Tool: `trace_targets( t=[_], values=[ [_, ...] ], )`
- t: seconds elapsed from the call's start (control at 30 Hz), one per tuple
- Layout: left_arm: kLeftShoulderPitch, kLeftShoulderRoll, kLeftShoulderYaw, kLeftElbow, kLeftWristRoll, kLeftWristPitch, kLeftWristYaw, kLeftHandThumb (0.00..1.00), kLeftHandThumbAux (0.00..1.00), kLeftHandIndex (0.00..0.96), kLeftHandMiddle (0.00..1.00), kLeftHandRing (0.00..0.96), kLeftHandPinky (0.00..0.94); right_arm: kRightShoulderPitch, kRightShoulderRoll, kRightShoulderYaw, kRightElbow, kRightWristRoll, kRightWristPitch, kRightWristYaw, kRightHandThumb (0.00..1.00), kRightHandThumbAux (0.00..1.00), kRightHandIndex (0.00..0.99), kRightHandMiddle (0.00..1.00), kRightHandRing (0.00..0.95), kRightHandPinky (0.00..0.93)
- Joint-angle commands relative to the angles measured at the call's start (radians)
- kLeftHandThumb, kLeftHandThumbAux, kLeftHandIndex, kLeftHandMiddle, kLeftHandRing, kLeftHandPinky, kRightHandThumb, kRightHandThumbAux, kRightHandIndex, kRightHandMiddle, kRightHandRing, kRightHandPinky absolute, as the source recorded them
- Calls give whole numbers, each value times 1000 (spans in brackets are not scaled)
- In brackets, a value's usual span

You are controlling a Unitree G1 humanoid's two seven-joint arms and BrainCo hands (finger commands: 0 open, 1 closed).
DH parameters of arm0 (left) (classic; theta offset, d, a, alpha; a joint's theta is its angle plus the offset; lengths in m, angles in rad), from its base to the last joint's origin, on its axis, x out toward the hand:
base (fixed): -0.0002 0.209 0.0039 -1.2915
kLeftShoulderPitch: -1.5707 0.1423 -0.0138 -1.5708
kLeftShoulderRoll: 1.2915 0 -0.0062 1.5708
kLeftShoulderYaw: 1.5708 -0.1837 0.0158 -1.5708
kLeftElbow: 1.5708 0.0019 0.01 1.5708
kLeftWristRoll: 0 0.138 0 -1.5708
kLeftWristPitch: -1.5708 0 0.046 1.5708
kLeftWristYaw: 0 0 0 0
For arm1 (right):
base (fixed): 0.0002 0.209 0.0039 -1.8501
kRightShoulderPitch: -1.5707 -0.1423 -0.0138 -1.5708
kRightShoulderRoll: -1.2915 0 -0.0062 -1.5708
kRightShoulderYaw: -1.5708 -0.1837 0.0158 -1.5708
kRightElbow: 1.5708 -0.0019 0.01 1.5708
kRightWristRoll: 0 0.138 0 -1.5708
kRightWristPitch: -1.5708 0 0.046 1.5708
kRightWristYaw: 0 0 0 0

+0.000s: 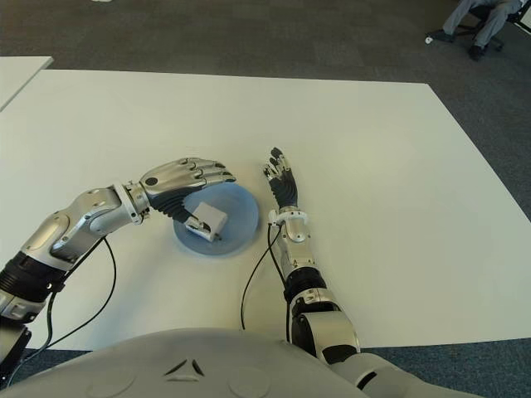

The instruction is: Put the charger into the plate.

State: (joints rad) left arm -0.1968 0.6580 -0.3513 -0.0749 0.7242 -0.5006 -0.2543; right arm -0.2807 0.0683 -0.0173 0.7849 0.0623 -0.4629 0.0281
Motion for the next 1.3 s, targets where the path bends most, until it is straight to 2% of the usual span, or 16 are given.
trace_targets(
  t=[0.03,0.37,0.7,0.87,0.93,1.1,1.23,1.3],
  values=[
    [17,1,21,9,1,-28,42,193,435,147,56,9,0,44,64,2,19,18,26,8,0,574,0,10,7,20],
    [5,-9,46,23,-20,-88,94,261,456,251,116,55,0,45,65,2,19,18,24,9,0,581,0,19,12,23],
    [3,-18,69,18,1,-112,136,258,462,319,154,88,0,46,66,5,16,17,30,10,0,583,0,23,15,21],
    [5,-24,75,16,4,-113,151,251,471,328,176,106,4,48,65,7,10,17,34,14,0,582,0,23,13,16],
    [6,-27,77,15,3,-113,154,252,482,310,191,121,33,50,65,7,7,17,36,16,0,579,0,23,13,16],
    [-1,-62,102,29,-65,-86,153,263,548,257,224,168,128,49,66,10,7,12,37,12,0,571,0,26,14,12],
    [-29,-91,183,45,-233,0,108,172,658,188,215,178,169,53,68,13,-1,10,35,6,0,569,0,29,19,28],
    [-43,-109,239,43,-352,76,78,143,690,170,207,176,176,54,69,14,-2,10,37,4,0,568,1,32,22,33]
  ],
)
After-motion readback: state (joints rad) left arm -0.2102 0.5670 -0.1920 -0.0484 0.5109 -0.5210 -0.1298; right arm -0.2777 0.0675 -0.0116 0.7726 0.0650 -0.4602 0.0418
